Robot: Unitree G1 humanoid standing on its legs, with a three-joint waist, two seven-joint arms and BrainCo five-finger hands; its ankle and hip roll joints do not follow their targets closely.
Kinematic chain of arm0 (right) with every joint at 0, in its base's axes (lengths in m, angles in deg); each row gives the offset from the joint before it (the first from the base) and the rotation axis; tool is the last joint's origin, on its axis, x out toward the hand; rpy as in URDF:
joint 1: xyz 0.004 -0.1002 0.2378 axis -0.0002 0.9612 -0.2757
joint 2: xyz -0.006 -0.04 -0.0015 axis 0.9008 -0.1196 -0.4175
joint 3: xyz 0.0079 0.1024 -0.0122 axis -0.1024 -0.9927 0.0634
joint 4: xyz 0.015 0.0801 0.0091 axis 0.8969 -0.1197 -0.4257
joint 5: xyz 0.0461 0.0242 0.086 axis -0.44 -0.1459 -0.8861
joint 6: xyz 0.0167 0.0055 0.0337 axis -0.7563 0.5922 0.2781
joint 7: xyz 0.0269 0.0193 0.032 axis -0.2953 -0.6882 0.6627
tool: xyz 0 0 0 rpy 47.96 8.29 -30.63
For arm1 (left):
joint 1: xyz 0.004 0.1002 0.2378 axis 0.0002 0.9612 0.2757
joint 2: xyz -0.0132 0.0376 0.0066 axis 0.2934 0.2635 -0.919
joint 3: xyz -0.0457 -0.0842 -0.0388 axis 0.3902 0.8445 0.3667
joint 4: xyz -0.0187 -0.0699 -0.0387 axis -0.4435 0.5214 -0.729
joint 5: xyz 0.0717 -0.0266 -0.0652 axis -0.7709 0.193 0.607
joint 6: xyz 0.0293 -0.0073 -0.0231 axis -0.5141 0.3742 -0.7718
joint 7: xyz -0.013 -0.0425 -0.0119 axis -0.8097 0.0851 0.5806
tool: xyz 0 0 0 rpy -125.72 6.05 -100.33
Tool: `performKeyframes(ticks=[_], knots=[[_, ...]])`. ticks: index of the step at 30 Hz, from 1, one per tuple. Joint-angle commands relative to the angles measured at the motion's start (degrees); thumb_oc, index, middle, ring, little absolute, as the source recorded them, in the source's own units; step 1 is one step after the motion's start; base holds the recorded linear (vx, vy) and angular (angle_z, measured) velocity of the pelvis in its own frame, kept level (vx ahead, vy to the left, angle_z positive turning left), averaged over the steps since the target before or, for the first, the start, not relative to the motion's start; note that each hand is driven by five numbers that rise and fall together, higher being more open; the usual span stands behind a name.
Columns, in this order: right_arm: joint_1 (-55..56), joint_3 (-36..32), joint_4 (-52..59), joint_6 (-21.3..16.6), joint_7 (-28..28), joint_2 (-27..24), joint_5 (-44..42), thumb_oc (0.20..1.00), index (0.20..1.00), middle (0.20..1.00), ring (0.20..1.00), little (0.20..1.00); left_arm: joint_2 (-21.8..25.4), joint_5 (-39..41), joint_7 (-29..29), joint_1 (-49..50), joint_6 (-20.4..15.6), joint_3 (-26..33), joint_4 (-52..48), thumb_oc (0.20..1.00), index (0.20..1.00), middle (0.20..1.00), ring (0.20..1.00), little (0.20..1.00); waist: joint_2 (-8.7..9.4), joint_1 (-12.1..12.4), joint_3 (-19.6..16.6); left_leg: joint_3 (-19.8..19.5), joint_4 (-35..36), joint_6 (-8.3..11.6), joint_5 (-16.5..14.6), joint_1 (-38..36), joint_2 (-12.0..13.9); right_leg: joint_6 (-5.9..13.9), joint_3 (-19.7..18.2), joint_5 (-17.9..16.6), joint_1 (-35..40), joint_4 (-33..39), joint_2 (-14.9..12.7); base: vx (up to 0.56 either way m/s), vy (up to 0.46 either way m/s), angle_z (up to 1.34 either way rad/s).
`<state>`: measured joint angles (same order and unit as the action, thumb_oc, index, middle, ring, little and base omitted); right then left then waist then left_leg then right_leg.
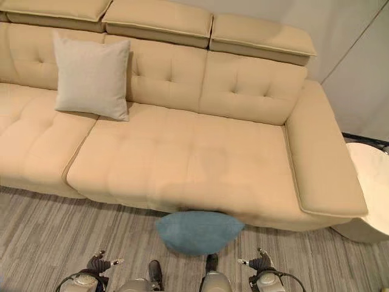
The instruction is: Pick up all the scattered cushions and arrange them neatly on the sofa.
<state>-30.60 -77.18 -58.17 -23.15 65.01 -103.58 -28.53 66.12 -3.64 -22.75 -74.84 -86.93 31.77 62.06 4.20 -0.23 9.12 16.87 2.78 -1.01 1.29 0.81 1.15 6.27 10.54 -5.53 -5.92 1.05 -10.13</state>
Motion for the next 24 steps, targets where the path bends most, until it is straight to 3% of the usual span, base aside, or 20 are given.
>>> performKeyframes(ticks=[1, 5, 7, 9, 11, 14, 15, 17, 24], knots=[[-1.2, 1.5, 0.5, -0.5, -1.2, -1.3, 0.1, 1.0, 1.0, 1.0, 1.0, 1.0, 0.3, -0.5, -0.9, -1.9, -1.6, 0.1, -0.1, 1.0, 1.0, 1.0, 1.0, 1.0, 0.26, -0.4, -0.4, -4.0, -6.4, 1.7, -5.1, 4.5, -1.2, 3.69, 0.8, 3.7, -0.1, -5.4, -1.1, 0.0, -0.128, 0.01], [-2.4, 1.7, 2.1, -0.8, -2.1, -2.0, -0.8, 1.0, 1.0, 1.0, 1.0, 1.0, 0.4, 0.9, -1.4, -3.7, -2.0, -0.4, -1.6, 1.0, 1.0, 1.0, 1.0, 1.0, -0.19, -0.6, 1.4, -4.7, -7.4, 2.49, -4.3, 7.6, -0.2, 3.0, 1.2, 4.0, -2.0, -5.5, -0.6, -0.1, -0.124, 0.12], [-4.2, 1.1, 4.1, -1.5, -3.7, -2.7, -3.4, 1.0, 1.0, 1.0, 1.0, 1.0, 0.7, 5.2, -2.7, -7.1, -3.4, -1.0, -5.7, 1.0, 1.0, 1.0, 1.0, 1.0, -0.91, -1.0, 4.5, -5.8, -9.3, 3.1, -2.7, 13.7, 0.6, 1.73, 1.5, 4.0, -7.9, -7.6, -0.3, -0.27, -0.153, 0.24], [-4.9, 1.1, 4.8, -1.7, -4.3, -2.9, -4.1, 1.0, 1.0, 1.0, 1.0, 1.0, 0.7, 6.4, -3.2, -7.9, -3.8, -1.2, -6.7, 1.0, 1.0, 1.0, 1.0, 1.0, -1.08, -1.1, 5.3, -6.1, -9.8, 3.28, -2.5, 15.2, 0.9, 1.45, 1.6, 4.1, -9.8, -8.5, -0.3, -0.18, -0.089, 0.12], [-7.7, 0.5, 8.4, -2.6, -6.6, -3.7, -6.8, 1.0, 1.0, 1.0, 1.0, 1.0, 0.9, 10.8, -5.6, -11.2, -5.3, -1.3, -10.0, 1.0, 1.0, 1.0, 1.0, 1.0, -1.42, -1.2, 7.5, -6.6, -12.5, 3.52, -1.3, 22.2, 1.7, 0.5, 1.7, 4.1, -16.6, -11.4, -0.1, -0.24, -0.102, 0.02], [-9.3, 0.1, 10.1, -3.1, -8.3, -3.9, -7.8, 1.0, 1.0, 1.0, 1.0, 1.0, 0.7, 12.6, -6.8, -13.1, -6.2, -1.5, -11.1, 1.0, 1.0, 1.0, 1.0, 1.0, -1.75, -1.4, 8.6, -6.7, -14.0, 3.61, -0.9, 26.5, 2.1, 0.07, 1.6, 4.2, -21.0, -13.3, -0.1, -0.13, -0.048, 0.05], [-10.1, 0.1, 10.6, -3.2, -8.9, -3.9, -8.2, 1.0, 1.0, 1.0, 1.0, 1.0, 0.6, 13.4, -7.3, -13.7, -6.6, -1.6, -11.7, 1.0, 1.0, 1.0, 1.0, 1.0, -2.09, -1.4, 8.6, -7.0, -14.7, 4.17, -2.4, 27.3, 2.6, 0.4, 1.2, 5.8, -22.2, -14.4, 0.2, -0.17, -0.082, -0.02], [-15.0, -0.6, 14.4, -5.5, -12.6, -4.3, -10.9, 1.0, 1.0, 1.0, 1.0, 1.0, 0.4, 15.8, -9.0, -17.7, -8.1, -3.1, -15.1, 1.0, 1.0, 1.0, 1.0, 1.0, -2.95, -2.4, 10.1, -7.7, -19.4, 4.34, -1.9, 38.1, 4.6, -0.18, 0.8, 6.1, -33.1, -19.3, -0.2, -0.22, -0.078, 0.02], [-23.7, 0.0, 18.3, -8.5, -17.3, -5.0, -11.5, 1.0, 1.0, 1.0, 1.0, 1.0, 0.6, 15.1, -11.0, -25.8, -9.4, -6.6, -19.7, 1.0, 1.0, 1.0, 1.0, 1.0, -4.52, -3.5, 10.6, -8.8, -25.0, 4.57, -1.6, 54.6, 6.6, -0.26, -0.9, 5.4, -49.3, -24.3, -0.6, -0.1, -0.018, -0.05]])
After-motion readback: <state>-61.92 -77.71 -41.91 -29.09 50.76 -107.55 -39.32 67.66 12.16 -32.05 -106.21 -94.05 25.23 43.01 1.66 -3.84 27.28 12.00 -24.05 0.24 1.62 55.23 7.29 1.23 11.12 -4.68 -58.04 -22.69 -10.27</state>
